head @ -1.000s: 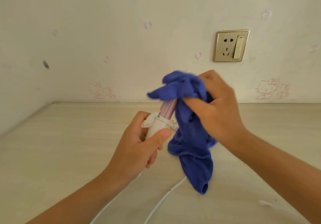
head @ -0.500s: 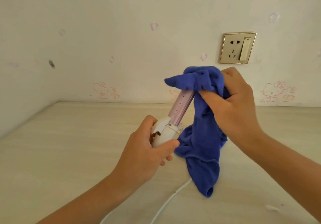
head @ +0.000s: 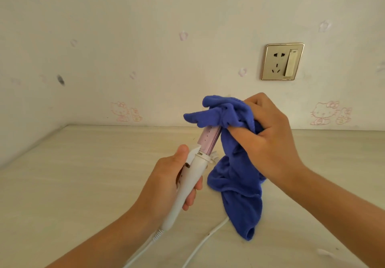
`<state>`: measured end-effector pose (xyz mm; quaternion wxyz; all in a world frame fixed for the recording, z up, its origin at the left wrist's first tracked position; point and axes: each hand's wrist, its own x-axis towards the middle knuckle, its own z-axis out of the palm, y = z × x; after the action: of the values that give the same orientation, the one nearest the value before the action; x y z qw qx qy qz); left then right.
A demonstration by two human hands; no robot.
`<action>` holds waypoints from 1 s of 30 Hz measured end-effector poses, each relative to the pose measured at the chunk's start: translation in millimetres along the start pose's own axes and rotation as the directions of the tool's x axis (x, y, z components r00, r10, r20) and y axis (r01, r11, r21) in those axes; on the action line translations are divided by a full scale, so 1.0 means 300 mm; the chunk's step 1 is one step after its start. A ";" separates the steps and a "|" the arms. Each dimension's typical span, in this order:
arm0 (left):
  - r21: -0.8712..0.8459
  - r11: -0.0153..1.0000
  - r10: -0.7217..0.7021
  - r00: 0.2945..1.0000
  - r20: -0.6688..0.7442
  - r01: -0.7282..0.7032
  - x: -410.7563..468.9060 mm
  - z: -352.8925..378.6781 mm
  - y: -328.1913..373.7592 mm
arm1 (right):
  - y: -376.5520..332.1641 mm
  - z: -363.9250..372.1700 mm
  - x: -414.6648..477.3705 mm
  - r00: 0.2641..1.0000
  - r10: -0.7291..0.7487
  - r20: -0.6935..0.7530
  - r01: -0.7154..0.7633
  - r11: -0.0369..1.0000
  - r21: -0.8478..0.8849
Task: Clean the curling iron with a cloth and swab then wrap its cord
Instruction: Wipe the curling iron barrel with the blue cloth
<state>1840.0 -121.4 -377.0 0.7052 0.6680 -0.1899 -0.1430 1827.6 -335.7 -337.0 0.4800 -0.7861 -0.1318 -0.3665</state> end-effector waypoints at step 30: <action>-0.083 0.996 0.046 0.999 0.014 -0.045 -0.015 0.040 -0.047 | 0.030 -0.002 0.005 0.828 0.178 0.531 -0.277 0.954 0.112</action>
<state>1831.3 -130.9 -391.0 0.7338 0.6325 -0.2045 -0.1401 1833.4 -341.0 -341.6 0.5382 -0.8174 -0.1937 -0.0688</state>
